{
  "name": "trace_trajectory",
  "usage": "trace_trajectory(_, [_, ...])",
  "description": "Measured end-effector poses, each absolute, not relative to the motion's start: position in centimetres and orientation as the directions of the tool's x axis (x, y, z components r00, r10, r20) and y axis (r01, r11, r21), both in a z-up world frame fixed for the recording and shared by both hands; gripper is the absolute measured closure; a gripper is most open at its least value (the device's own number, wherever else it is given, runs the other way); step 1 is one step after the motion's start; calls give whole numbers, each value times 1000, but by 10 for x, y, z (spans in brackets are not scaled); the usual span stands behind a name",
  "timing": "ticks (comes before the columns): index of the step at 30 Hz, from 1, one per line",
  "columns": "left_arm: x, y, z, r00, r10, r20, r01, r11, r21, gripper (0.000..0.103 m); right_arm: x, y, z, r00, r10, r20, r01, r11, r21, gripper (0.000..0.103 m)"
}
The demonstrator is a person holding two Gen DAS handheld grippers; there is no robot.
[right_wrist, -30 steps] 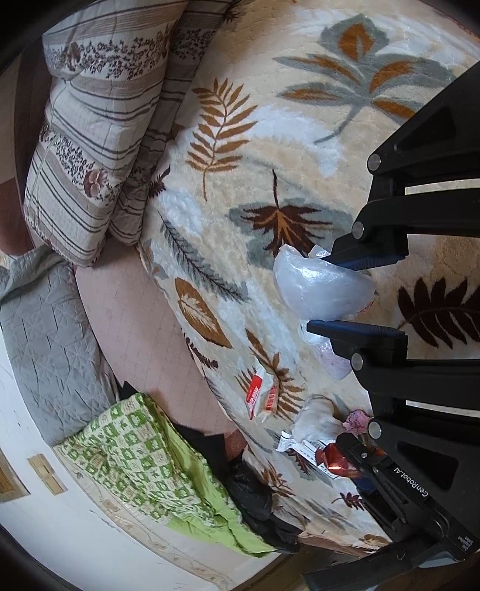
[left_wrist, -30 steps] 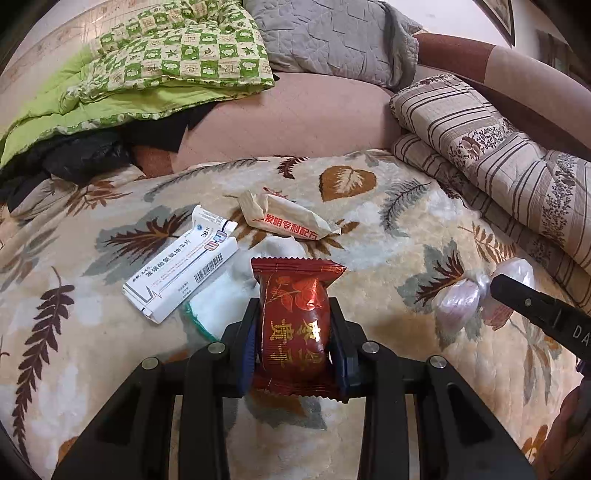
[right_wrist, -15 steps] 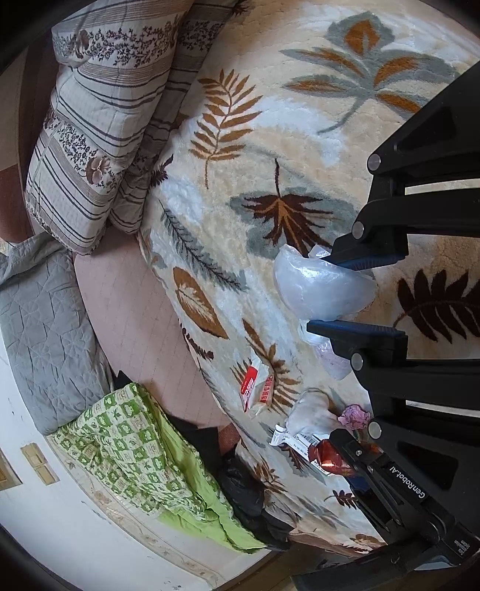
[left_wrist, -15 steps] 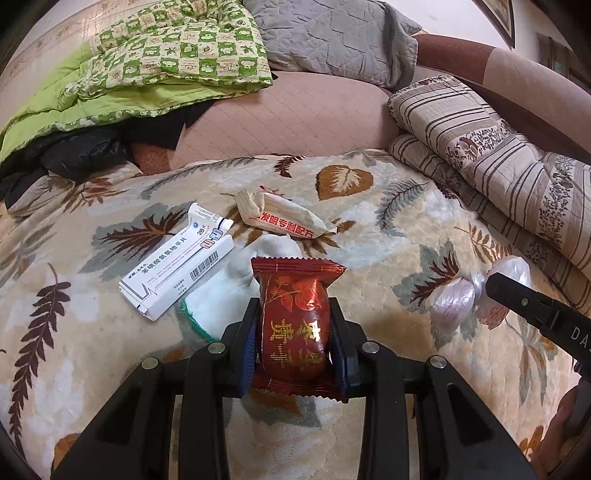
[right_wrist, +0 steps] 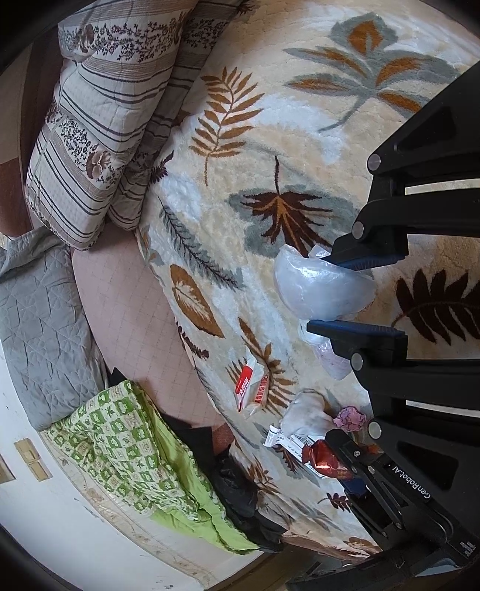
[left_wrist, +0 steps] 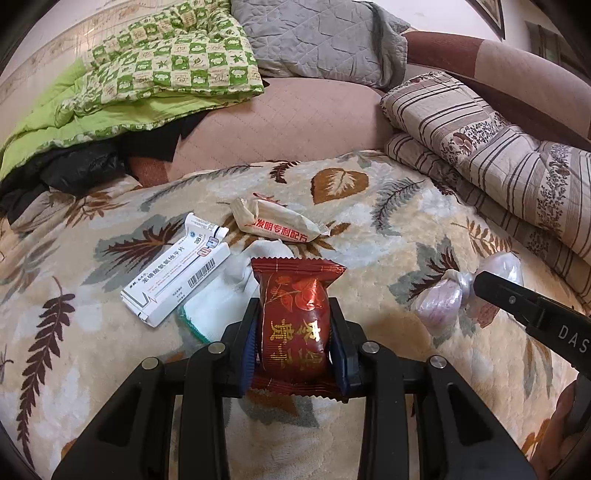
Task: Collect trash
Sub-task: 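Lift both held items and carry them toward the red wastebasket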
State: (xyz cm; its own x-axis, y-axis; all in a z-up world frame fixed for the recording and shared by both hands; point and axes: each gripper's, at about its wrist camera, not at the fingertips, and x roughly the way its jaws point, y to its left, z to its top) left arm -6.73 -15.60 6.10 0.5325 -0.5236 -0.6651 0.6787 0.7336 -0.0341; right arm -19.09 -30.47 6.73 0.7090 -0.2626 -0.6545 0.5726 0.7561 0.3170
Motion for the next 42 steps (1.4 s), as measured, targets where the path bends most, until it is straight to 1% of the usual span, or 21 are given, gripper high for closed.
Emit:
trace_trajectory(17, [-77,-159,65,551,-529,-646,693,721,1,71,-193,-307,66,698,-279,-660,583,757,296,76])
trace_trajectory(34, [-97,-159,69,568,-546,-616,713,701,35,71,-206,-306,80,687,-341,-641,615,743,263,76])
trace_trajectory(39, [-117,-147,75,580,-557,-594,714,699,41,70,-225,-302,94,687,-378,-621,636,726,261,76])
trace_trajectory(42, [-131,-139,80,583,-569,-580,716,697,37,70,-251,-290,97,672,-409,-617,656,715,241,76])
